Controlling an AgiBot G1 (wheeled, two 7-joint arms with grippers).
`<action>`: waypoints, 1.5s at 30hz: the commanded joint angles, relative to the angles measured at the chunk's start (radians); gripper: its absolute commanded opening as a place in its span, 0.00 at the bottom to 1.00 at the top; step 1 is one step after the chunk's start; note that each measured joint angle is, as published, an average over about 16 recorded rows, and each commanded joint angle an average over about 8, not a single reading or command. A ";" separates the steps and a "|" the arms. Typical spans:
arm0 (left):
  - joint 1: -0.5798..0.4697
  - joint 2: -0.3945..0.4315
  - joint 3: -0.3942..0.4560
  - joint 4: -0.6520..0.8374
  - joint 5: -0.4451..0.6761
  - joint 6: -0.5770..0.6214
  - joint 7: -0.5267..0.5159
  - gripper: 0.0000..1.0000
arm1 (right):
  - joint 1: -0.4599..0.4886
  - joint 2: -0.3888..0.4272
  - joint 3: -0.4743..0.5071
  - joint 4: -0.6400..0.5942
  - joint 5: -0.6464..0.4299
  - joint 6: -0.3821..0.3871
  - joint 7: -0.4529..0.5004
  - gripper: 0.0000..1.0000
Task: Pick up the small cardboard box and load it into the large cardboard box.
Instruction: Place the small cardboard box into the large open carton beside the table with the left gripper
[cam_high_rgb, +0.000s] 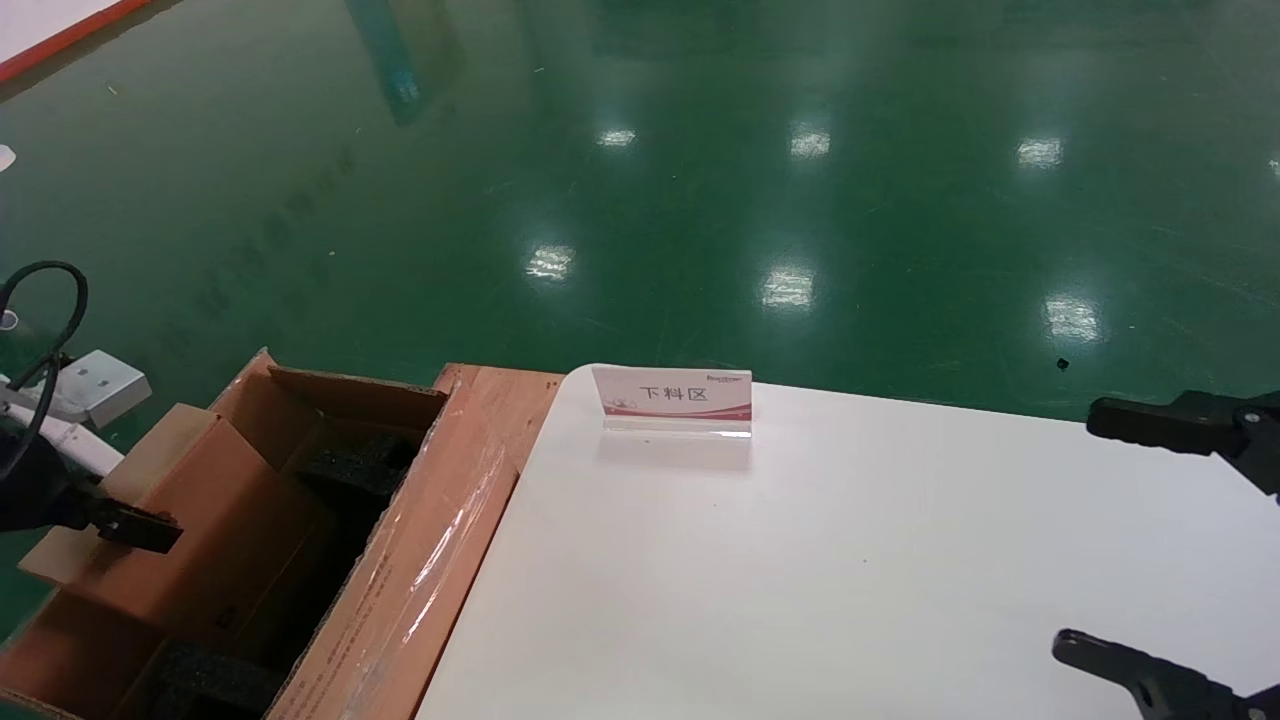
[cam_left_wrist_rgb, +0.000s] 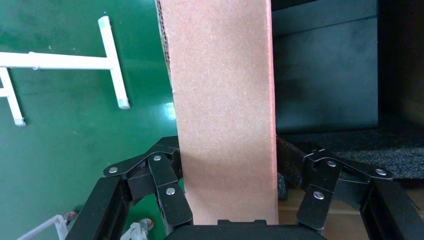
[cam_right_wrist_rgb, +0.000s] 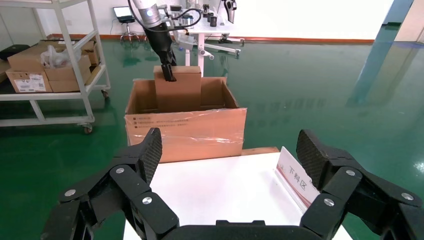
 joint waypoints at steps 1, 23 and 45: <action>0.011 0.001 0.006 0.000 -0.002 -0.012 -0.007 0.00 | 0.000 0.000 0.000 0.000 0.000 0.000 0.000 1.00; 0.038 0.016 0.023 0.004 -0.003 -0.015 -0.036 1.00 | 0.000 0.000 0.000 0.000 0.001 0.001 0.000 1.00; 0.021 0.036 0.003 0.006 -0.043 -0.024 0.017 1.00 | 0.000 0.000 -0.001 -0.001 0.001 0.000 0.000 1.00</action>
